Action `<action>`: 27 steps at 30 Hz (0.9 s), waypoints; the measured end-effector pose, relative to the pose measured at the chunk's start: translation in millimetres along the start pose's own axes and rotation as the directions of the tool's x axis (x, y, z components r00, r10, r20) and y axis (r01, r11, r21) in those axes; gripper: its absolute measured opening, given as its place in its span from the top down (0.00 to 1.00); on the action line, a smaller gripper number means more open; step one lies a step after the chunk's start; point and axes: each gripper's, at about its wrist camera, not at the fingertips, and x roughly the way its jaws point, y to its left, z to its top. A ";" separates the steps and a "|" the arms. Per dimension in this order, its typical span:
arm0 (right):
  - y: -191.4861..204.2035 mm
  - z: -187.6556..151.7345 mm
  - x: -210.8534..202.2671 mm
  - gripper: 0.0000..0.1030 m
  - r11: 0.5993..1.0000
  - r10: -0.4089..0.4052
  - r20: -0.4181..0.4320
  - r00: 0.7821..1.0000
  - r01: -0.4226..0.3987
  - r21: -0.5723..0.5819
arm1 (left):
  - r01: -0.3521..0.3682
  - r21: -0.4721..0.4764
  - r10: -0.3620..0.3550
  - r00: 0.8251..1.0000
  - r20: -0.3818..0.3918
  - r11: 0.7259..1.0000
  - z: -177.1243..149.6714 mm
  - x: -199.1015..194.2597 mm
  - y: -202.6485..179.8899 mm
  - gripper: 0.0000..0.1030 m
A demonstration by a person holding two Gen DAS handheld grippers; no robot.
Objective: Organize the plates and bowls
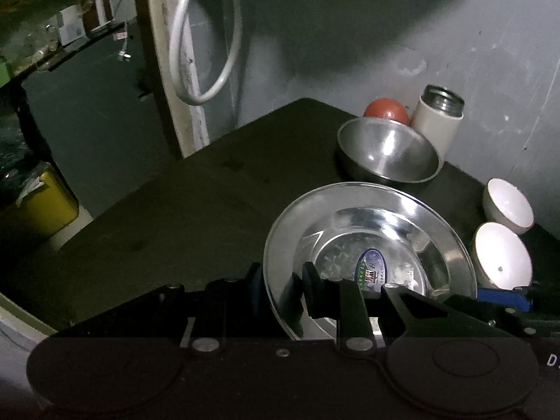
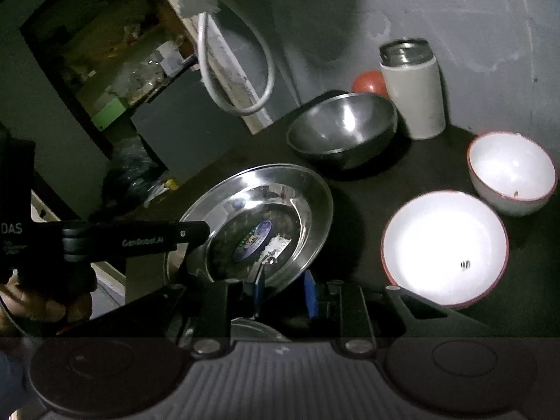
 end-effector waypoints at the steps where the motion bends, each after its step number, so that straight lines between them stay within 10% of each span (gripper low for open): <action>1: 1.2 0.6 -3.3 0.73 1.000 0.004 0.004 1.000 -0.004 -0.007 | -0.002 -0.006 0.002 1.000 0.004 1.000 -0.9 -4.0 -0.1 0.75; 27: 19.5 -18.9 -58.6 0.70 0.979 0.097 -0.078 0.992 -0.109 -0.172 | -0.092 -0.175 0.092 0.996 -0.009 0.980 -73.3 -82.6 -23.6 0.75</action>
